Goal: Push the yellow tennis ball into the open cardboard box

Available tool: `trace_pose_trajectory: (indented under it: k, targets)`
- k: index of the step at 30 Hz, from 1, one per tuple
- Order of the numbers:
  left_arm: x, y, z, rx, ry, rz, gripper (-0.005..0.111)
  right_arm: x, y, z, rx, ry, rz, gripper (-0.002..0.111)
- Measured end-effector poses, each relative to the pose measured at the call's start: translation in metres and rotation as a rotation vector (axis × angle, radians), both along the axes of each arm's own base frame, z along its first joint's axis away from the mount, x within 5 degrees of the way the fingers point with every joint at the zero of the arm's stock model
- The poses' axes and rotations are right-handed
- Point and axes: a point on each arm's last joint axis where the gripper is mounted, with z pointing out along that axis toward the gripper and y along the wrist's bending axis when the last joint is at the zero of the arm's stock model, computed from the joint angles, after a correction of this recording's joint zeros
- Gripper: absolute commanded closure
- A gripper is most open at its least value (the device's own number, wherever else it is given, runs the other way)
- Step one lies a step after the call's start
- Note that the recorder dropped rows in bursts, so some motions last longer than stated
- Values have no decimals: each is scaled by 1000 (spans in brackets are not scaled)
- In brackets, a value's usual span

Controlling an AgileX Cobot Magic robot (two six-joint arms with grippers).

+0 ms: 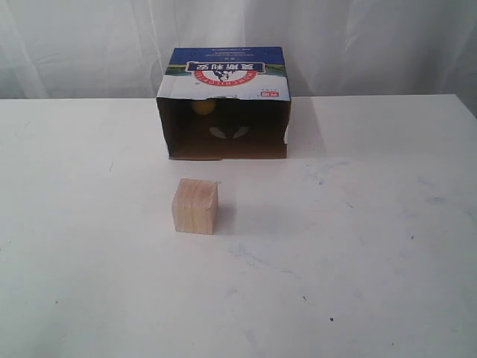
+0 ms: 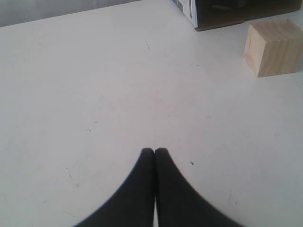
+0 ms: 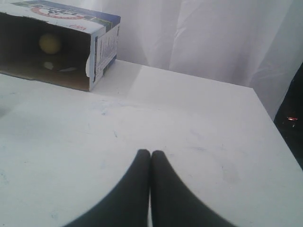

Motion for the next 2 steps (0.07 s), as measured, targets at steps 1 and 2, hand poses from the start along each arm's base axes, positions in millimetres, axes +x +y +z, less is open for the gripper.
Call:
trace_pose_trajectory:
  k: [1,2]
  targets:
    - [0,0,0,0,0,0,107,0,0,0,4,0,-1,108]
    - [0,0,0,0,0,0,107,0,0,0,4,0,-1,108]
